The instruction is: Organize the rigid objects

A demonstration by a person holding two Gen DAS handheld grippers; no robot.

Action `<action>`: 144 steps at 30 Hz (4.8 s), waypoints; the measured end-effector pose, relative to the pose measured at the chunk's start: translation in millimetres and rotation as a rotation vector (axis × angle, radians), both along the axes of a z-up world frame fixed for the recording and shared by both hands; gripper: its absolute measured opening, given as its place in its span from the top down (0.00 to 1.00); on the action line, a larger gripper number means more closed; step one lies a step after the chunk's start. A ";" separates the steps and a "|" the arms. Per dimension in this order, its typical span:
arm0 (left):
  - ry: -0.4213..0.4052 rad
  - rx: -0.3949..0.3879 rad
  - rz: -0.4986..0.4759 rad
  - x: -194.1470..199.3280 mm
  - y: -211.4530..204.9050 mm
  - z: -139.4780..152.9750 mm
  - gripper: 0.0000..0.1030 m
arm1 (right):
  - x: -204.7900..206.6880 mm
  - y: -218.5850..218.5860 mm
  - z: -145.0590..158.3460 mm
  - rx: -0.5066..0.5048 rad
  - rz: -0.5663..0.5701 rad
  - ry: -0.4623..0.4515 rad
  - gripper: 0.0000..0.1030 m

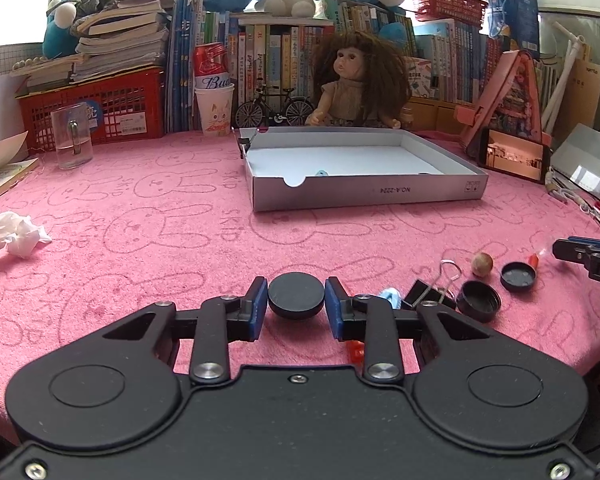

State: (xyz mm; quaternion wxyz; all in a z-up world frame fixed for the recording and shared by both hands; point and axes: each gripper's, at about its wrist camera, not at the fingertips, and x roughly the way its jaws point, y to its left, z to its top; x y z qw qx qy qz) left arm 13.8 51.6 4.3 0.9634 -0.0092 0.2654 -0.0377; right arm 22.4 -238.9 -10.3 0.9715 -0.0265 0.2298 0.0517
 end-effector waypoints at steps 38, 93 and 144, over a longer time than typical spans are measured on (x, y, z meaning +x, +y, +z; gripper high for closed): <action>-0.013 -0.064 0.001 59.6 -8.0 30.9 0.72 | 48.1 -5.3 27.0 0.048 -0.068 -0.039 0.75; 0.082 -0.085 0.013 250.3 -46.6 10.5 0.72 | 236.1 38.9 12.4 0.258 0.042 0.197 0.75; 0.035 -0.074 -0.046 187.3 -49.3 41.7 0.23 | 179.0 39.7 48.6 0.190 0.109 0.120 0.15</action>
